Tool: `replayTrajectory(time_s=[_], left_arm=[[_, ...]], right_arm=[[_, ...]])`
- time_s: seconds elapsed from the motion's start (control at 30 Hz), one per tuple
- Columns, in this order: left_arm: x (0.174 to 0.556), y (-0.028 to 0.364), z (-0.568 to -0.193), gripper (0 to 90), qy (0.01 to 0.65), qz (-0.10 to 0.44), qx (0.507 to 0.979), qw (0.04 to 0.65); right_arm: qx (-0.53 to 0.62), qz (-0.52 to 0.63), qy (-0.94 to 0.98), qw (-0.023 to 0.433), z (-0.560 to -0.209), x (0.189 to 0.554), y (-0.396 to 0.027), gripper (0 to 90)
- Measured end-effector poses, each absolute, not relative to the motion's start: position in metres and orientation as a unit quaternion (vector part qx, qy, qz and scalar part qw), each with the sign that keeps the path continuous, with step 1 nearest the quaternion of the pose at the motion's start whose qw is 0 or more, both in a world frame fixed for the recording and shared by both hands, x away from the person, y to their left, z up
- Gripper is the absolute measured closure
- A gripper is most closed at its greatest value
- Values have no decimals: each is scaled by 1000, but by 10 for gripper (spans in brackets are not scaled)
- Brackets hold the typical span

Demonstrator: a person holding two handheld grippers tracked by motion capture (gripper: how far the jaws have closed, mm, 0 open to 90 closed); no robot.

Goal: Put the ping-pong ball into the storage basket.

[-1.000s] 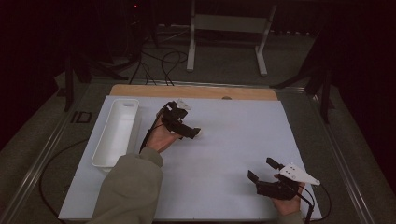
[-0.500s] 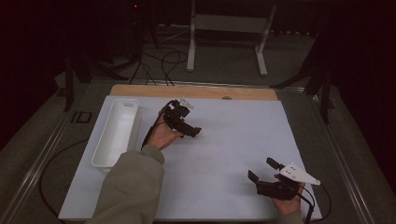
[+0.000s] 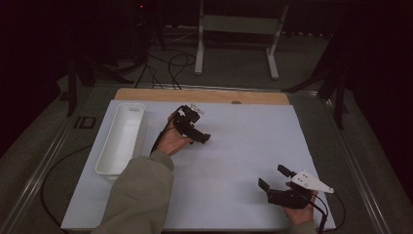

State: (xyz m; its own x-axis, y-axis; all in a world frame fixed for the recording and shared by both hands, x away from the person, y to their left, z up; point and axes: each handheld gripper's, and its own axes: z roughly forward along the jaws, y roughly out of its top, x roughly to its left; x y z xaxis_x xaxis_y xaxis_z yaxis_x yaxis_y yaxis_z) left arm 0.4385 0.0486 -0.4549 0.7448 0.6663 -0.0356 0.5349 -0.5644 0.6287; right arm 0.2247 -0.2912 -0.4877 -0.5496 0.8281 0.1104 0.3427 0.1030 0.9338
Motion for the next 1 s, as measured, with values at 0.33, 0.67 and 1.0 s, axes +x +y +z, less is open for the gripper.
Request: replayTrajectory(time_s=[0.33,0.67,1.0], left_arm=[[446,43,-456,0,343,100,881,309],[452,35,-461,0,346,91,885,298],[457,33,-469,0,349,79,888,287]], right_arm=[[415,526,706,230,-488,225,-292,78],[415,526,707,229,-488,225,-292,78],[415,525,707,227,-488,225,-292,78]])
